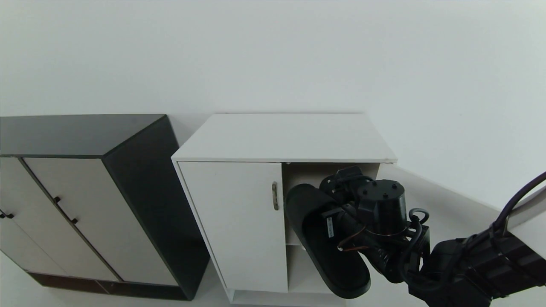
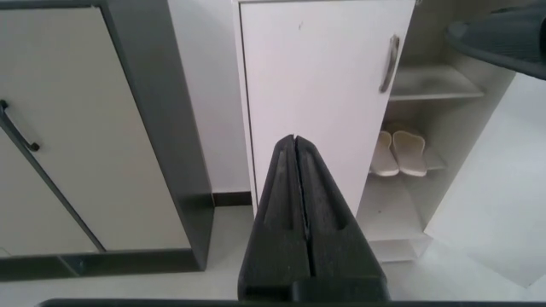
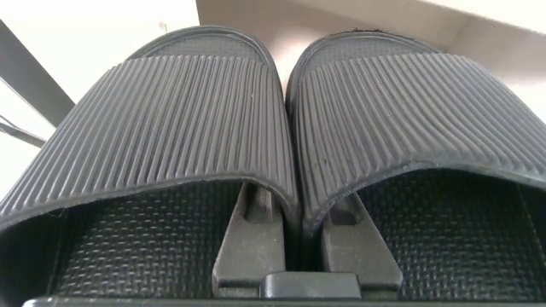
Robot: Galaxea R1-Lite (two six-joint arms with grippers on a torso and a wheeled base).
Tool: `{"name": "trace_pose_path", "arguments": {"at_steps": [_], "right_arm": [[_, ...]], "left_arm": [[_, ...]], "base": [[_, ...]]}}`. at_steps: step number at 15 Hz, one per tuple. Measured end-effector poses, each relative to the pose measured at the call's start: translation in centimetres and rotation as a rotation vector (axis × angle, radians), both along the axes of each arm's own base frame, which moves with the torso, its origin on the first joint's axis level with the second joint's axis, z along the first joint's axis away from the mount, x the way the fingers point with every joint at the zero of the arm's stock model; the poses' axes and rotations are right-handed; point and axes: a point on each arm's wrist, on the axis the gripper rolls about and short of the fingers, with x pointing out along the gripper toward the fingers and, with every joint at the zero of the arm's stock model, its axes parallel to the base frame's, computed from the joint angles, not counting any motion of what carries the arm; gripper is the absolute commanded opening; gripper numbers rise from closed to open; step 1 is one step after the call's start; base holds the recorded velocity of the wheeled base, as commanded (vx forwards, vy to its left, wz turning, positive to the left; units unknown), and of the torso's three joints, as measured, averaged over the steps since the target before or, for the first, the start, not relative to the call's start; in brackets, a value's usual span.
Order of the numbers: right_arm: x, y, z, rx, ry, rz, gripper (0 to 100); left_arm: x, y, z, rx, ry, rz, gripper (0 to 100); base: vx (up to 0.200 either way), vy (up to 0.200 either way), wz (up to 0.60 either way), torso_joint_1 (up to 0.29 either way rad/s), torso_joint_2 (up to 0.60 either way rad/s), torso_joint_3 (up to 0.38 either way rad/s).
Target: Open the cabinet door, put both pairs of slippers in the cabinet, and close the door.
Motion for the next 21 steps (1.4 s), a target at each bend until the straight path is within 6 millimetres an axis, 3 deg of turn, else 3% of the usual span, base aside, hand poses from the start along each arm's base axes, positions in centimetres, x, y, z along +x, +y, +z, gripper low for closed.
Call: {"name": "trace_pose_path", "arguments": {"at_steps": [11, 21], "right_arm": [[0.04, 0.04, -0.24, -0.005, 0.005, 0.0, 0], [0.04, 0.04, -0.35, -0.015, 0.005, 0.0, 0]], "left_arm": [[0.0, 0.0, 0.0, 0.0, 0.0, 0.0, 0], [0.0, 0.0, 0.0, 0.0, 0.0, 0.0, 0]], "base": [[0.0, 0.0, 0.0, -0.184, 0.5, 0.318], [0.0, 0.0, 0.0, -0.092, 0.45, 0.352]]}}
